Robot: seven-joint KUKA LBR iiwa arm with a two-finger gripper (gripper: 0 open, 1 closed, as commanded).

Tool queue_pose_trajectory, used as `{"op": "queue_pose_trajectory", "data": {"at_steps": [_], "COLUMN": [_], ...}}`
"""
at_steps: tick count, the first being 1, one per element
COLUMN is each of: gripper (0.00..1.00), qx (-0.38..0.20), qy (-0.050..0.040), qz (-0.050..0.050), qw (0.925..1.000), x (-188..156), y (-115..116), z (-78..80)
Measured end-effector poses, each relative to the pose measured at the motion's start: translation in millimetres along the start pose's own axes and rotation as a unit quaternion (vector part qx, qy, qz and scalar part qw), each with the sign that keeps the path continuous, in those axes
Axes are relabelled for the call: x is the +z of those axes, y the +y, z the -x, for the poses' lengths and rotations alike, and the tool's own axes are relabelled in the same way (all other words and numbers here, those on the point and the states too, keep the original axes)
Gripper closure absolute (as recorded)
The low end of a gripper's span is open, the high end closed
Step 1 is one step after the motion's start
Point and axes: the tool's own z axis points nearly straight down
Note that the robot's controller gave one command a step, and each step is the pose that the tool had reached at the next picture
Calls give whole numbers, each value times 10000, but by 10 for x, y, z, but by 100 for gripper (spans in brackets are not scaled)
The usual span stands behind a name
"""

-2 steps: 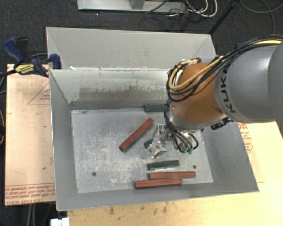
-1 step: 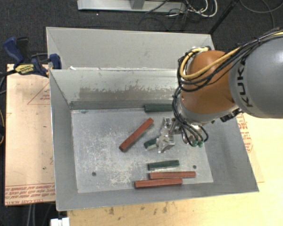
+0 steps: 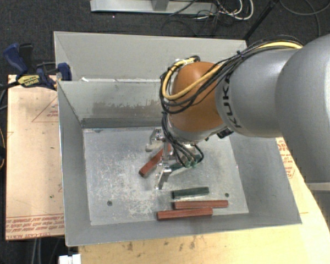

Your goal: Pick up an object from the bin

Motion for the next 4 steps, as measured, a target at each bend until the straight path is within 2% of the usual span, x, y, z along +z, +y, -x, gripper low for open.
{"op": "queue_pose_trajectory", "data": {"at_steps": [1,2,3,4], "gripper": [0,100,100,100], "qx": [19,-146,-143,-133], "qy": [-20,-152,-151,-49], "qz": [-8,2,3,-11], "qw": [10000,9998,9998,9999], "x": [-37,315,315,-1450], "y": [-26,-305,-306,-372], "z": [9,314,314,635]}}
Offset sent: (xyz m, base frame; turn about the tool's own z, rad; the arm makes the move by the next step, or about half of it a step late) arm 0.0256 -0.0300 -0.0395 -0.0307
